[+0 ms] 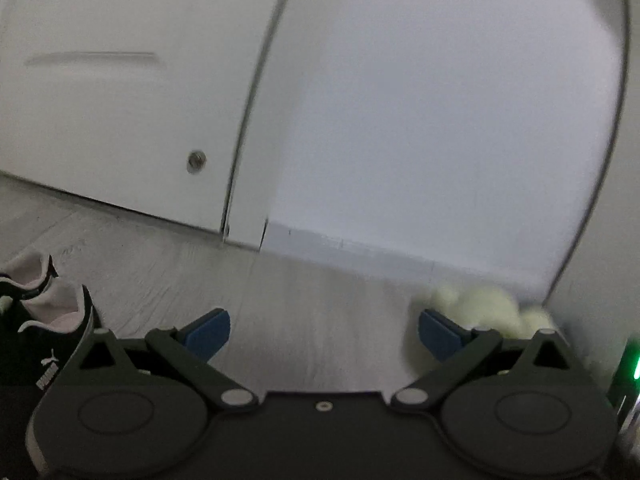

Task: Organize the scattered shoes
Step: 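Carry the green slides beside the grey slides and open the right gripper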

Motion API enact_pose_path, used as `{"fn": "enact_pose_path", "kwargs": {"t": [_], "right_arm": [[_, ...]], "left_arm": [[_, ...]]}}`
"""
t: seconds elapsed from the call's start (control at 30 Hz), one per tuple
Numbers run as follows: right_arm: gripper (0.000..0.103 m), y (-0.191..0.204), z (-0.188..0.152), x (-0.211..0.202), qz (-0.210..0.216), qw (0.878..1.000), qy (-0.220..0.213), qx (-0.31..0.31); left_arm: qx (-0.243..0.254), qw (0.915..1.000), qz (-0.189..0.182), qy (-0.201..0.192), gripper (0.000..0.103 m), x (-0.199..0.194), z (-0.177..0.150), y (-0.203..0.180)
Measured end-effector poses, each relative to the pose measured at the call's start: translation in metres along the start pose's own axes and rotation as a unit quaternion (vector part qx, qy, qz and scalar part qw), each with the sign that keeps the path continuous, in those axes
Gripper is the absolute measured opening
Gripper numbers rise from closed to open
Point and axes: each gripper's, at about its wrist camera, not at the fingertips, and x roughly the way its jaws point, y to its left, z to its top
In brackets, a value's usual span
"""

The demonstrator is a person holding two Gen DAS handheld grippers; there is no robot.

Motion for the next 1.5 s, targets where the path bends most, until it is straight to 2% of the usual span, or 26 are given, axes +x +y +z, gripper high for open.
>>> {"fn": "enact_pose_path", "kwargs": {"t": [0.1, 0.17, 0.33, 0.57, 0.63, 0.93, 1.13, 1.37, 1.4, 1.47, 1.5], "right_arm": [[0.026, -0.005, -0.003, 0.014, 0.014, 1.0, 0.009, -0.002], [0.026, -0.009, -0.005, 0.024, 0.023, 1.0, 0.014, -0.003], [0.026, -0.022, -0.004, 0.032, 0.041, 0.999, 0.024, 0.002], [0.03, -0.041, -0.012, 0.065, 0.075, 0.995, 0.068, 0.025], [0.034, -0.043, -0.012, 0.067, 0.074, 0.994, 0.068, 0.035], [0.036, -0.032, -0.004, 0.084, 0.061, 0.996, 0.064, 0.022], [0.038, -0.029, -0.011, 0.087, 0.055, 0.996, 0.064, 0.016], [0.041, -0.024, -0.002, 0.088, 0.037, 0.995, 0.093, 0.005], [0.042, -0.026, 0.002, 0.086, 0.039, 0.994, 0.103, 0.021], [0.051, -0.03, 0.005, 0.083, 0.035, 0.991, 0.117, 0.047], [0.061, -0.032, 0.006, 0.08, 0.033, 0.99, 0.119, 0.062]], "left_arm": [[0.056, 0.9984, 0.009, 0.005, 0.102, 0.004, -0.007, -0.012], [0.071, 0.9975, 0.003, 0.002, 0.102, 0.006, -0.009, -0.018], [0.047, 0.9985, -0.021, 0.015, 0.102, 0.011, -0.014, -0.017], [0.022, 0.9993, -0.014, 0.028, 0.102, 0.012, -0.013, -0.01], [0.016, 0.9992, -0.016, 0.032, 0.102, 0.012, -0.013, -0.009], [0.022, 0.9989, -0.017, 0.038, 0.102, 0.011, -0.015, -0.01], [0.011, 0.9989, -0.017, 0.042, 0.102, 0.011, -0.015, -0.006], [0.002, 0.9989, -0.024, 0.041, 0.102, 0.008, -0.014, -0.002], [0.0, 0.9989, -0.023, 0.041, 0.102, 0.008, -0.014, -0.002], [-0.008, 0.9991, -0.021, 0.037, 0.102, 0.006, -0.011, 0.0], [-0.009, 0.9991, -0.02, 0.036, 0.102, 0.005, -0.01, 0.001]]}}
